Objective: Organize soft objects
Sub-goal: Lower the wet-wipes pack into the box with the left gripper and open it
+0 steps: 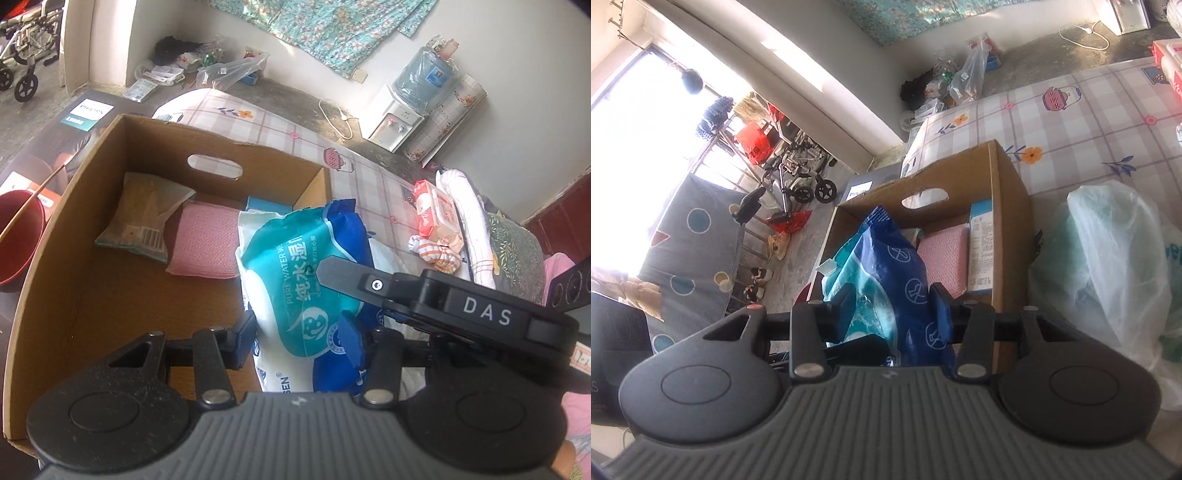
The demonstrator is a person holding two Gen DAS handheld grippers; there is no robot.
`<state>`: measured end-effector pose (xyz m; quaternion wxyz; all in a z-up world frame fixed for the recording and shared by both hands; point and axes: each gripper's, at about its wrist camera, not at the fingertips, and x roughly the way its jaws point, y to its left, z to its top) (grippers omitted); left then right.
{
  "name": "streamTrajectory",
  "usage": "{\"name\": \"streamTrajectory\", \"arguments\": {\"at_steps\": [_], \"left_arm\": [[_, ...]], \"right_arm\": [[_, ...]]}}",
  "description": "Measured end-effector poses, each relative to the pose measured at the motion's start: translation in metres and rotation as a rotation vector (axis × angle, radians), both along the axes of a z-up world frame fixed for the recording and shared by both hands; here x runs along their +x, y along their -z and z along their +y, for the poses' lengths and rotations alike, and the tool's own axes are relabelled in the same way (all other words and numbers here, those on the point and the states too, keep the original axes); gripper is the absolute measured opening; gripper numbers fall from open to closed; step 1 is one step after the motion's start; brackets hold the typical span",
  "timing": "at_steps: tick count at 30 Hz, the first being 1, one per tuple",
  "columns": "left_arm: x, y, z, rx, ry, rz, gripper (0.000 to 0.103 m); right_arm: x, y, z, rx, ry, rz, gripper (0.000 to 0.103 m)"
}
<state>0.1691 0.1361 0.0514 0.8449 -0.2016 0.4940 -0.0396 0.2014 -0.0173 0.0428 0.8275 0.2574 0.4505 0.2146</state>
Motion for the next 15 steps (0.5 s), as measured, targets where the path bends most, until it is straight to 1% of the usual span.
{"name": "streamTrajectory", "arguments": {"at_steps": [4,7,8,10,11,15], "left_arm": [[-0.003,0.022,0.019,-0.031,-0.008,0.051,0.047],[0.002,0.038,0.026,-0.077,0.011,0.084,0.048],[0.006,0.046,0.027,-0.094,0.015,0.103,0.048],[0.016,0.061,0.024,-0.077,0.036,0.144,0.052],[0.021,0.069,0.023,-0.069,0.043,0.164,0.052],[0.034,0.094,0.025,-0.075,0.041,0.222,0.052]], "right_arm": [[-0.004,0.024,0.021,-0.032,-0.020,0.049,0.044],[-0.004,0.030,0.033,-0.091,-0.023,0.053,0.046],[-0.004,0.031,0.034,-0.110,-0.016,0.050,0.049],[-0.003,0.031,0.029,-0.133,-0.002,0.029,0.050],[-0.004,0.030,0.027,-0.135,0.005,0.024,0.051],[0.001,0.035,0.002,-0.107,0.033,0.020,0.051]]}}
